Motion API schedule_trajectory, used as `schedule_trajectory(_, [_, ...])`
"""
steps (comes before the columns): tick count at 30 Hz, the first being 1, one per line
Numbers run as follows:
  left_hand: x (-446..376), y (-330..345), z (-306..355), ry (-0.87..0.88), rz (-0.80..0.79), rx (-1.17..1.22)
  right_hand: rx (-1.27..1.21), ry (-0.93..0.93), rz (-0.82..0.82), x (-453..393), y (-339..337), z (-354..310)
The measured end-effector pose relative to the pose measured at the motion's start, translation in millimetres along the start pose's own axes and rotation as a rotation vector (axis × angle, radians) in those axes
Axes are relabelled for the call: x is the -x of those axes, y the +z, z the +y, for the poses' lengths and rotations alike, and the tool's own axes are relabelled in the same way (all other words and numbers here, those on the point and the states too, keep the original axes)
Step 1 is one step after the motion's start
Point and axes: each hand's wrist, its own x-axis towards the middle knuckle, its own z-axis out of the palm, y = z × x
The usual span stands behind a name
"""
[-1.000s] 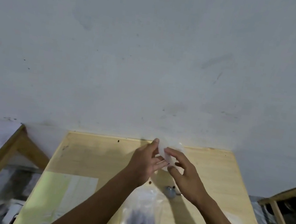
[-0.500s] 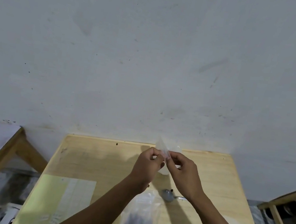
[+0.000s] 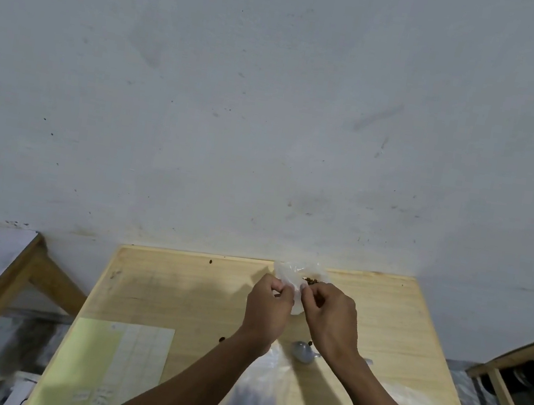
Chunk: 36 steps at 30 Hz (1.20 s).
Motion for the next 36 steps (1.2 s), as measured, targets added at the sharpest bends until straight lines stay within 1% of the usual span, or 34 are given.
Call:
schedule_trajectory(3, [4.4, 2.1, 2.4, -0.009, 0.006, -0.046, -0.010, 0.043, 0.121, -9.5, -1.9, -2.0])
schedule_trajectory(5, [10.9, 2.4, 2.7, 0.001, -0.029, -0.106, -0.021, 0.075, 0.166, -19.3, -8.0, -4.0])
schedule_trajectory(8, [15.5, 2.1, 3.9, 0.049, -0.031, -0.150, -0.009, 0.056, 0.126, -24.5, -11.7, -5.1])
schedule_trajectory(10, [11.3, -2.3, 2.0, 0.167, -0.004, -0.201, -0.017, 0.047, 0.068, -20.5, -13.6, -6.8])
schedule_trajectory(12, [7.1, -7.4, 0.7, 0.283, -0.036, -0.288, -0.066, 0.054, 0.019, -17.4, -16.0, -4.3])
schedule_trajectory(15, [5.4, -12.8, -3.9, 0.272, -0.159, -0.365, -0.166, 0.109, 0.011, -15.9, -16.8, 0.5])
schedule_trajectory(16, [5.3, -13.7, -7.1, 0.275, -0.175, -0.368, -0.194, 0.127, 0.020, -16.1, -16.7, 1.7])
schedule_trajectory(20, [9.3, -16.0, -21.7, 0.381, -0.153, -0.419, -0.248, 0.187, 0.021, -17.3, -15.3, 4.0])
schedule_trajectory(23, [7.0, -18.8, -34.9, 0.448, -0.187, -0.429, -0.254, 0.218, -0.001, -17.5, -15.9, 6.1])
schedule_trajectory(25, [5.8, -20.1, -42.4, 0.476, -0.202, -0.484, -0.273, 0.259, -0.021, -17.0, -13.5, 9.3])
schedule_trajectory(28, [8.4, -18.7, -52.3, 0.481, -0.117, -0.612, -0.342, 0.312, -0.070, -14.0, -7.0, 11.2])
schedule_trajectory(30, [10.6, -17.4, -57.4, 0.486, -0.071, -0.630, -0.387, 0.338, -0.095, -12.4, -4.7, 12.1])
schedule_trajectory(33, [10.0, -19.8, -62.5, 0.489, -0.049, -0.645, -0.402, 0.365, -0.116, -12.4, -5.9, 13.8])
schedule_trajectory(36, [8.2, -25.3, -66.2, 0.552, -0.025, -0.647, -0.447, 0.374, -0.154, -13.8, -10.1, 15.7])
